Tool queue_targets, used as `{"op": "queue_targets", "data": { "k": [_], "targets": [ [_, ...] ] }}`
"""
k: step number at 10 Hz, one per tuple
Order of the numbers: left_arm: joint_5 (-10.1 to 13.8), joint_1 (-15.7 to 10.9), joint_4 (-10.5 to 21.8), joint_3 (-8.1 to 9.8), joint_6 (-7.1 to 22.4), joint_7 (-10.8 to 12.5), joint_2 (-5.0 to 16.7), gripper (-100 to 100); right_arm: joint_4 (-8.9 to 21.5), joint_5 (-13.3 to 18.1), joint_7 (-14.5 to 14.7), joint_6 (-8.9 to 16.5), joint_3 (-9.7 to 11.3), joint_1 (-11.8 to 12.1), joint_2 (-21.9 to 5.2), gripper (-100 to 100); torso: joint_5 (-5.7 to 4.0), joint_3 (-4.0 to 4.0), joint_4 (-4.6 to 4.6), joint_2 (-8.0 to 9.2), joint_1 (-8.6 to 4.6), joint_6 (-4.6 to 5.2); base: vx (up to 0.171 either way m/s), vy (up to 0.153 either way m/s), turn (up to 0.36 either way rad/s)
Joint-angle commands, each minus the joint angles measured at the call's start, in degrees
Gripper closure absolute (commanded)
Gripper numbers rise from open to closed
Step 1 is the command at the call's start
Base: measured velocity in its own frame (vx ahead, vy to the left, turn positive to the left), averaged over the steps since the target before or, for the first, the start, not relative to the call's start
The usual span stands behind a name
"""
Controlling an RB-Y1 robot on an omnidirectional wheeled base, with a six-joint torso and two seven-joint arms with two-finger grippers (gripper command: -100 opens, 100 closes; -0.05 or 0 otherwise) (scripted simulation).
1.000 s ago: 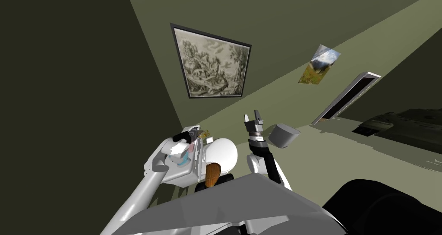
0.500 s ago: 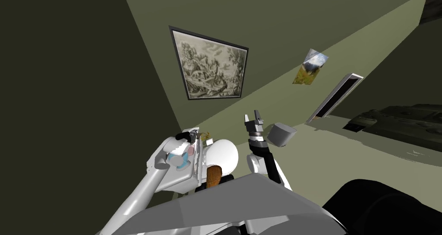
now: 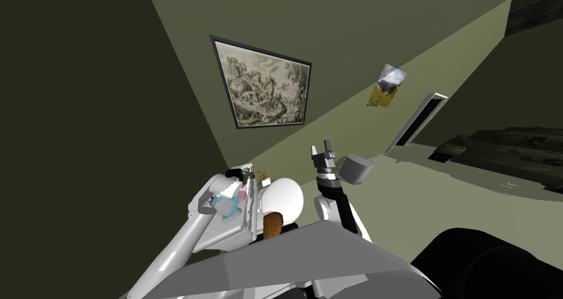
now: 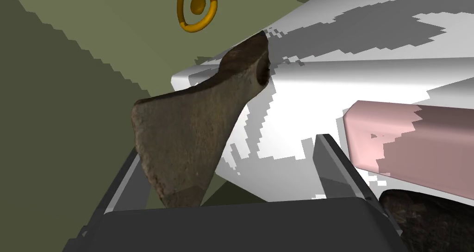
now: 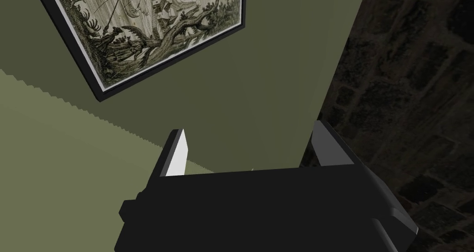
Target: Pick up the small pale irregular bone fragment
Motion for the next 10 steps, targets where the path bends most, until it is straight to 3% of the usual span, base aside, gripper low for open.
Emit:
{"op": "queue_targets", "data": {
  "k": [1, 2, 6, 7, 8, 9, 10],
  "targets": [
    [0.00, 0.00, 0.00, 0.00, 0.00, 0.00, 0.00, -100, 0.00, 0.00, 0.00, 0.00, 0.00, 0.00, 0.00, 0, 0.00, 0.00, 0.00, 0.00, 0.00, 0.00, 0.000, 0.000, 0.000],
    [0.00, 0.00, 0.00, 0.00, 0.00, 0.00, 0.00, 100, 0.00, 0.00, 0.00, 0.00, 0.00, 0.00, 0.00, 0, 0.00, 0.00, 0.00, 0.01, 0.01, 0.00, 0.000, 0.000, 0.000],
    [0.06, -0.04, 0.01, 0.02, 0.06, 0.09, -0.06, 100, 0.00, 0.00, 0.00, 0.00, 0.00, 0.00, 0.00, 0, 0.02, 0.10, 0.03, 0.16, 0.08, -0.06, 0.000, 0.000, 0.000],
    [0.08, -0.06, 0.01, 0.03, 0.07, 0.11, -0.08, 0, 0.00, 0.00, 0.00, 0.00, 0.00, 0.00, 0.00, 0, 0.02, 0.12, 0.04, 0.21, 0.10, -0.07, 0.000, 0.000, 0.000],
    [-1.50, -0.80, -0.28, 0.21, -1.53, -0.58, 0.65, 100, 0.00, 0.00, 0.00, 0.00, 0.00, 0.00, 0.00, 0, 0.03, 0.14, 0.04, 0.24, 0.12, -0.08, -0.043, -0.094, -0.009],
    [-0.92, -0.21, -0.44, 0.02, -0.50, -0.11, 0.29, 100, 0.00, 0.00, 0.00, 0.00, 0.01, 0.00, 0.01, 0, -0.04, 0.23, 0.10, 0.39, -0.20, -0.06, -0.024, -0.058, 0.010],
    [-1.06, -0.27, -0.52, 0.07, -0.70, -0.17, 0.35, 0, 0.00, 0.00, 0.00, 0.00, 0.00, 0.00, 0.00, 0, -0.04, 0.25, 0.08, 0.42, -0.19, -0.05, -0.001, -0.007, 0.000]
  ]
}}
